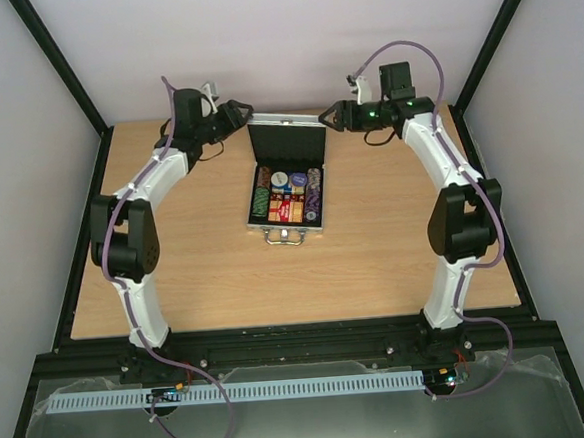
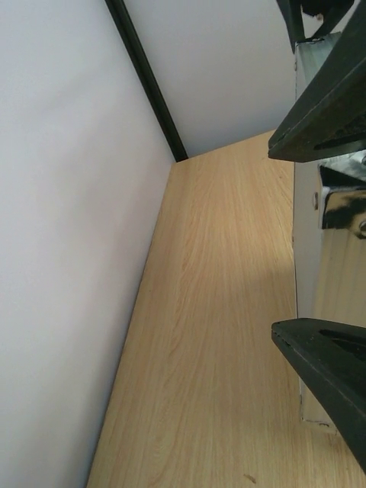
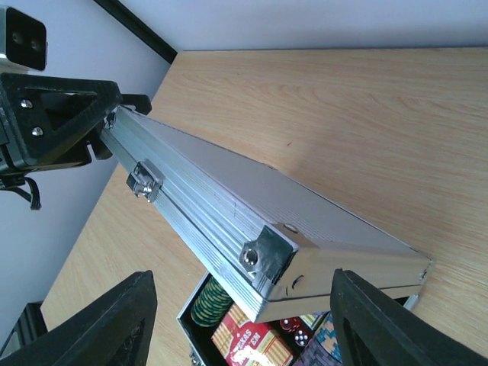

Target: Pack up texas hold em set

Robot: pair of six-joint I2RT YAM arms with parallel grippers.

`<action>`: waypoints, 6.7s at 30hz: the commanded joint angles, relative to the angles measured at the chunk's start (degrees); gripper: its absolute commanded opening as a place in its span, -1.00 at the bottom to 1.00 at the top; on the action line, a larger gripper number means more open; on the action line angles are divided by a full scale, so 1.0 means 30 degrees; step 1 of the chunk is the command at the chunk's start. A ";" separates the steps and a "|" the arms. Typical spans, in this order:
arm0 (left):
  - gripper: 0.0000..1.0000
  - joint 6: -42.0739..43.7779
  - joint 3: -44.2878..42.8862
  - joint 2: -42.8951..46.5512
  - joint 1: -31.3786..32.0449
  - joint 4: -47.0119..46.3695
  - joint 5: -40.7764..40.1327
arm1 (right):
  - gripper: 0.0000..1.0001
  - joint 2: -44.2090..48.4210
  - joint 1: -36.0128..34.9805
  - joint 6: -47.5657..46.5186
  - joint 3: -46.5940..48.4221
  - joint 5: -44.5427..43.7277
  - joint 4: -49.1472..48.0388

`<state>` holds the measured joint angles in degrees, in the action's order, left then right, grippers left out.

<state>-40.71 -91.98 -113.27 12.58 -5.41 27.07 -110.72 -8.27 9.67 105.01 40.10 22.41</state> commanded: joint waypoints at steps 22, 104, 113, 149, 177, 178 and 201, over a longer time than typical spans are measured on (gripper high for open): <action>0.14 -0.0251 0.7497 0.4873 0.1591 -0.1149 -0.0405 | 0.19 0.2406 -0.0220 0.0238 -0.6754 0.4626 -0.1189; 0.27 0.0267 1.7705 1.2739 0.7225 0.1905 -0.6436 | 0.36 0.7125 0.2698 -1.0874 -1.2918 0.0617 0.6386; -0.03 0.0256 1.9064 1.5539 1.1022 0.0284 -0.6282 | 0.19 1.0672 0.0534 -1.0690 -1.7107 0.0867 0.4326; 0.18 -0.1792 1.5382 0.5108 1.4147 -0.3225 -0.5968 | 0.16 1.3112 0.0417 -0.9040 -1.8699 0.0966 0.2152; -0.04 -0.3174 1.6295 0.4425 1.3721 -0.5993 -0.5396 | 0.23 1.3116 0.0441 -0.9058 -1.8840 0.0762 0.2218; -0.05 -0.3256 1.6382 0.4521 1.3713 -0.6192 -0.5402 | 0.23 1.3116 0.0454 -0.9091 -1.8837 0.0745 0.2217; 0.18 -0.3474 1.5460 0.5432 1.3712 -0.3754 -0.5891 | 0.23 1.2948 0.0443 -0.9142 -1.8821 0.0682 0.2287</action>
<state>-51.40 -44.21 -97.49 53.67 -18.61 9.96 -72.18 -6.76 -16.82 49.25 41.91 28.05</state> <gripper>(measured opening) 0.577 0.614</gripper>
